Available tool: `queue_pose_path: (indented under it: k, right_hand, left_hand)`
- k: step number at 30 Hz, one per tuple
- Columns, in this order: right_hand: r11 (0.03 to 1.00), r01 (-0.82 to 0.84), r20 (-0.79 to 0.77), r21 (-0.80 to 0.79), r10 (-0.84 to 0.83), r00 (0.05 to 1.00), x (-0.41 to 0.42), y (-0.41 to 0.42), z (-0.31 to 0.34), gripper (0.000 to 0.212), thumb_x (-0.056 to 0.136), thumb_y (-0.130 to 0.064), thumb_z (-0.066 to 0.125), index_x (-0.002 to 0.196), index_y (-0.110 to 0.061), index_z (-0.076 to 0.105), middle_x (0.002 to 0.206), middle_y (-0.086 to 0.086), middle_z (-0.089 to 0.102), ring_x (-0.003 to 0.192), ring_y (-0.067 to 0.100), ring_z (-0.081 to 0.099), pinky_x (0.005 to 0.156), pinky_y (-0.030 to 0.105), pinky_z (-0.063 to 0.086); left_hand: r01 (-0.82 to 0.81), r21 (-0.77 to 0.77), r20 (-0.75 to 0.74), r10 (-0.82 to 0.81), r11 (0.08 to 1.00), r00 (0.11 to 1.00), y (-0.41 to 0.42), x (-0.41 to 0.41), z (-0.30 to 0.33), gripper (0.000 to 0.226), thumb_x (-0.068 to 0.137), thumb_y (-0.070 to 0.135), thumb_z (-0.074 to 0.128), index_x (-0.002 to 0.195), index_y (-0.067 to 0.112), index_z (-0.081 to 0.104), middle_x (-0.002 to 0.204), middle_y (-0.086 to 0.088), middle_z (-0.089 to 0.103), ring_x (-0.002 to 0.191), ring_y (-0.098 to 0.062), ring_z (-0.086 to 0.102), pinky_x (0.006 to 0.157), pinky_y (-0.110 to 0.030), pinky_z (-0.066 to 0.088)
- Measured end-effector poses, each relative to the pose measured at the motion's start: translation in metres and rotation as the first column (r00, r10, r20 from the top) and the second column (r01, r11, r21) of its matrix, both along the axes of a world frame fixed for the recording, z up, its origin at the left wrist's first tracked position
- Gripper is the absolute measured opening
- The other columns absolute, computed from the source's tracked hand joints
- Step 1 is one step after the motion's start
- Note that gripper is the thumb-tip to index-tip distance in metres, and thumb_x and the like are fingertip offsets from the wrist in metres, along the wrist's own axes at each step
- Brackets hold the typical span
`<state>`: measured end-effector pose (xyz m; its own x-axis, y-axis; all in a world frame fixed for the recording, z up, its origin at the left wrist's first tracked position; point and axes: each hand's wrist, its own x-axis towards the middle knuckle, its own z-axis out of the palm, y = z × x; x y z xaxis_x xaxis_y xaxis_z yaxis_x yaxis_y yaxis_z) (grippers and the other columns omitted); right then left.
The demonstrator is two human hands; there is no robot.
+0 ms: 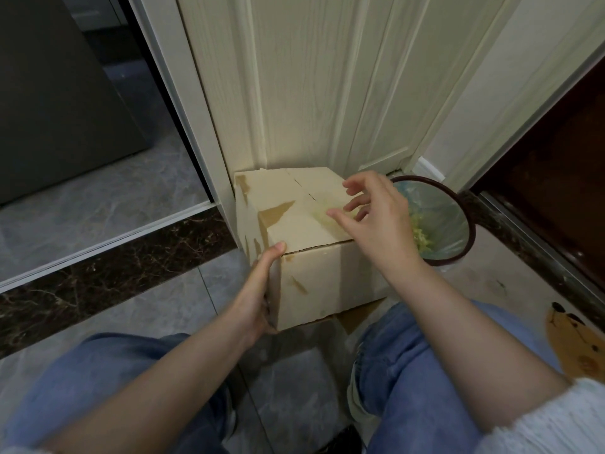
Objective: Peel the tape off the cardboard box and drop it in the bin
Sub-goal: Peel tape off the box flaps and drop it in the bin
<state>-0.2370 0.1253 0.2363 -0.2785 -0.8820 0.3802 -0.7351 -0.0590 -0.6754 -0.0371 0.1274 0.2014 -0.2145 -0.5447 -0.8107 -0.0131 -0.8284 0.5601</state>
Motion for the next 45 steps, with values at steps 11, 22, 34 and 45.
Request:
queue_pose_path:
  k: [11,22,34,45]
  right_hand:
    - [0.993,0.012,-0.099,0.115,0.000,0.995,-0.010,0.005,-0.003,0.023,0.098,-0.024,0.061,0.095,-0.008,0.078,0.089,0.000,0.069,0.083,0.011,0.060,0.078,0.028,0.049]
    - [0.954,-0.013,-0.107,0.299,0.047,0.993,-0.002,0.008,0.003,0.036,0.081,-0.041,0.078,0.109,-0.019,0.076,0.094,-0.005,0.070,0.091,0.010,0.058,0.080,0.016,0.044]
    - [0.925,0.010,0.042,0.379,-0.028,0.999,0.002,0.008,0.010,0.052,0.083,-0.034,0.077,0.125,-0.028,0.047,0.081,-0.008,0.069,0.088,0.008,0.063,0.083,0.031,0.049]
    - [0.953,0.043,0.016,0.299,-0.050,0.999,0.001,0.005,0.003,0.015,0.086,-0.035,0.074,0.091,-0.021,0.078,0.107,-0.001,0.054,0.099,0.010,0.052,0.090,0.025,0.041]
  left_hand:
    - [0.062,0.018,-0.101,-0.059,0.998,0.993,0.003,0.017,-0.002,0.107,0.050,0.080,0.075,0.143,0.038,0.045,0.135,-0.020,0.055,0.121,-0.044,0.055,0.079,-0.051,0.050]
    - [0.051,-0.028,-0.094,-0.053,0.998,0.994,0.003,0.025,-0.006,0.093,0.061,0.080,0.063,0.142,0.038,0.044,0.131,-0.017,0.055,0.119,-0.041,0.055,0.081,-0.050,0.051]
    - [0.063,-0.020,-0.089,-0.065,0.998,0.994,0.003,0.029,-0.010,0.104,0.054,0.080,0.067,0.147,0.037,0.044,0.130,-0.018,0.057,0.118,-0.041,0.056,0.079,-0.049,0.052]
    - [0.043,-0.030,-0.133,-0.047,0.999,0.990,-0.002,0.034,-0.014,0.114,0.043,0.082,0.069,0.145,0.036,0.046,0.131,-0.018,0.059,0.117,-0.039,0.059,0.079,-0.050,0.054]
